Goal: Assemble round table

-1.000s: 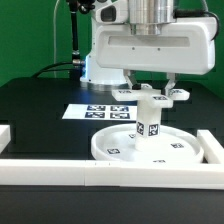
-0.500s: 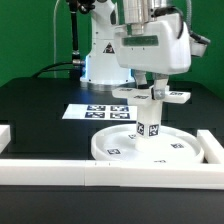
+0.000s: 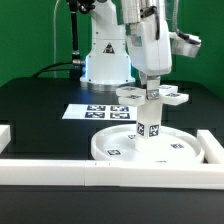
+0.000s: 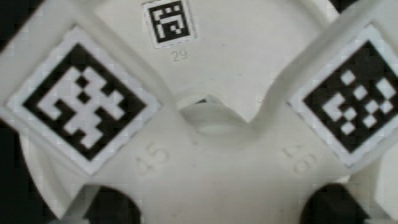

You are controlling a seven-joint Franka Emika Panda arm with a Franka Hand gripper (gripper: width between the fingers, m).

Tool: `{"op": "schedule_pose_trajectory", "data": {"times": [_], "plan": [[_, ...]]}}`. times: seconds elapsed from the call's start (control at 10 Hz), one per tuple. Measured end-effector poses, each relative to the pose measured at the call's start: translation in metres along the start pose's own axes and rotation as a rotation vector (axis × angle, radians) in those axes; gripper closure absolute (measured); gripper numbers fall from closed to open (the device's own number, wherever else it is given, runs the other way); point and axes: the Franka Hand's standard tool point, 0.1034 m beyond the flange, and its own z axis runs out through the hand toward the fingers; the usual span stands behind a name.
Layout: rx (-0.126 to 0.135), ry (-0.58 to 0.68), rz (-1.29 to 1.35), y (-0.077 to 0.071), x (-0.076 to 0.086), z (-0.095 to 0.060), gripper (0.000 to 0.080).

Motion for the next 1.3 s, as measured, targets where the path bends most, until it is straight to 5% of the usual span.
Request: {"op": "schedule_pose_trajectory", "data": {"times": [0.8,1.0,1.1,1.2,1.3], "plan": [[0.107,-0.070,0.764,-0.0021,0.0013,0.0001,0.0354],[0.111,-0.082,0.792,-0.0020,0.0017,-0.0001,0.0354],[0.107,-0.084,0.787,-0.0010,0.0003,0.0009,0.0273],[0.085,-0.088,0.744,-0.0005,-0.0008,0.0000,0.0173],[0.059,-0.107,0.708,-0.0055,-0.0005,-0.0073,0.0173]]}}
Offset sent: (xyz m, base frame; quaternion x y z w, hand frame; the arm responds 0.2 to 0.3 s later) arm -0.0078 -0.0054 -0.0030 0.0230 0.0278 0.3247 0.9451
